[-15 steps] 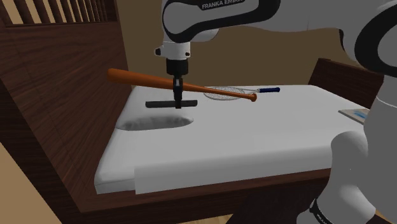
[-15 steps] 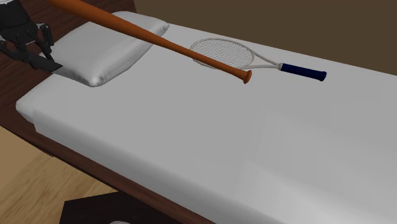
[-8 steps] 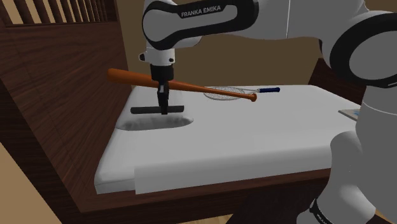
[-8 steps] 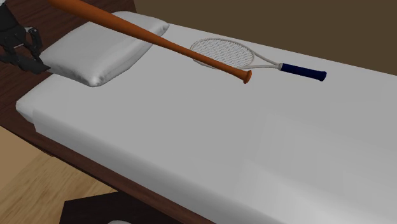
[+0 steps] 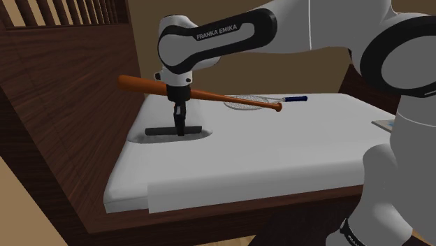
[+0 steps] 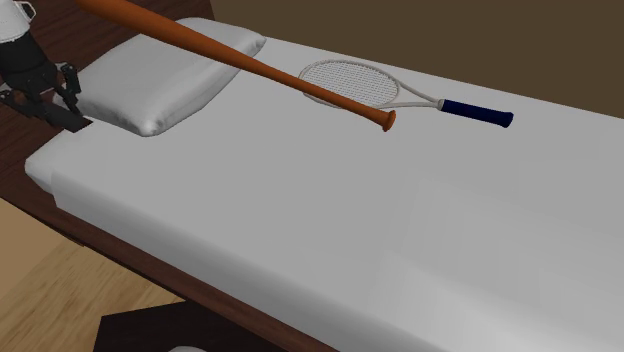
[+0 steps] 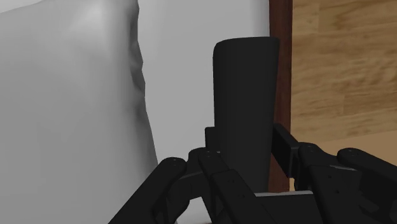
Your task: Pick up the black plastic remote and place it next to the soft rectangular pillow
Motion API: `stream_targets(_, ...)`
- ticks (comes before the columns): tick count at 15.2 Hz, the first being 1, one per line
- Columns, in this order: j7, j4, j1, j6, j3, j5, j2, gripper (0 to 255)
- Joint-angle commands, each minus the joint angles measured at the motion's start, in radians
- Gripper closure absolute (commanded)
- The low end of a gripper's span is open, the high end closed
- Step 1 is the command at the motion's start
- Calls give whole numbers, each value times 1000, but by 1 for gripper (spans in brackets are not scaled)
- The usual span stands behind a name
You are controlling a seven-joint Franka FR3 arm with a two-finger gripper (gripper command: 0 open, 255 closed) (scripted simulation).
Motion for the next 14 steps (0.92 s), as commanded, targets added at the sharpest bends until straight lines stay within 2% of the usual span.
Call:
stream_targets(1,-2,-22,1,27,1,2,5,255)
stream_targets(14,-24,-134,0,183,9,24,52,255)
